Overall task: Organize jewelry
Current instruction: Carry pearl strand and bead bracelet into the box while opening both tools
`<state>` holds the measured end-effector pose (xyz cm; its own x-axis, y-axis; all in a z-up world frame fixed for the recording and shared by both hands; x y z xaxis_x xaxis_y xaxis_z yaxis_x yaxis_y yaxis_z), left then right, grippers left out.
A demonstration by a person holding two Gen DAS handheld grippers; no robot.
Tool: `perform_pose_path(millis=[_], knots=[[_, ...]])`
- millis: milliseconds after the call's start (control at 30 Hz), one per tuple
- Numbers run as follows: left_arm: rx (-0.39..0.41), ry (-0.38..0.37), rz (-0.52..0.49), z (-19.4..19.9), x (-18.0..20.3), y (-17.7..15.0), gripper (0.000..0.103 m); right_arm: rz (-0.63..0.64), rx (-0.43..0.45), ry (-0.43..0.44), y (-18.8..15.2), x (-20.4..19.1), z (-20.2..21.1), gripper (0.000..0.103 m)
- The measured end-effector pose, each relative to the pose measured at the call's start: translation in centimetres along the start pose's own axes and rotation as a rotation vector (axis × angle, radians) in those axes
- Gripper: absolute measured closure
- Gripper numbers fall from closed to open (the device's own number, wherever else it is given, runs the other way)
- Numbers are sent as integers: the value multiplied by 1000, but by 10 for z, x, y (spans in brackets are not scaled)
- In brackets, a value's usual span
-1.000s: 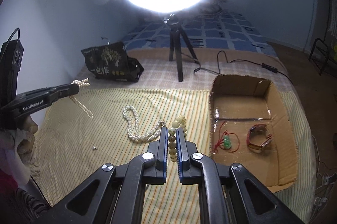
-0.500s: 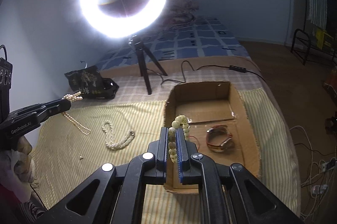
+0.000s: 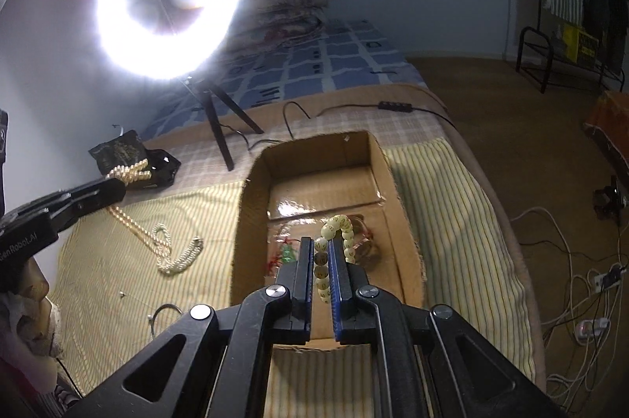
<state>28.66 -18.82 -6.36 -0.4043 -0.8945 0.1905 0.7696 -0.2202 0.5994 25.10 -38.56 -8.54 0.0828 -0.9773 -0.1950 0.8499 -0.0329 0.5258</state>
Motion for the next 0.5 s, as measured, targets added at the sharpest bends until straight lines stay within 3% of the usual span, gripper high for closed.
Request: perform_pose_path(millis=[500], knots=[[-24,13,-8,-56,22,34,101,2,-71,12,-13,5,-20,98]])
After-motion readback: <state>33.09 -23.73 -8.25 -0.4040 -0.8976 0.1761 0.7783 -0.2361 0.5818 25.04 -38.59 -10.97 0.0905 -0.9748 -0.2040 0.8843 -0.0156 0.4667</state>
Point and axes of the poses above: each gripper's, at about its wrist camera, not at the fingertips, and z roughly against the way its jaws point, x to its right, y to its top, the point moved 3 cm from there along -z, roughly the way its jaws point, and after that the axes turned 8 degrees about -x, right-handed, at the moved point
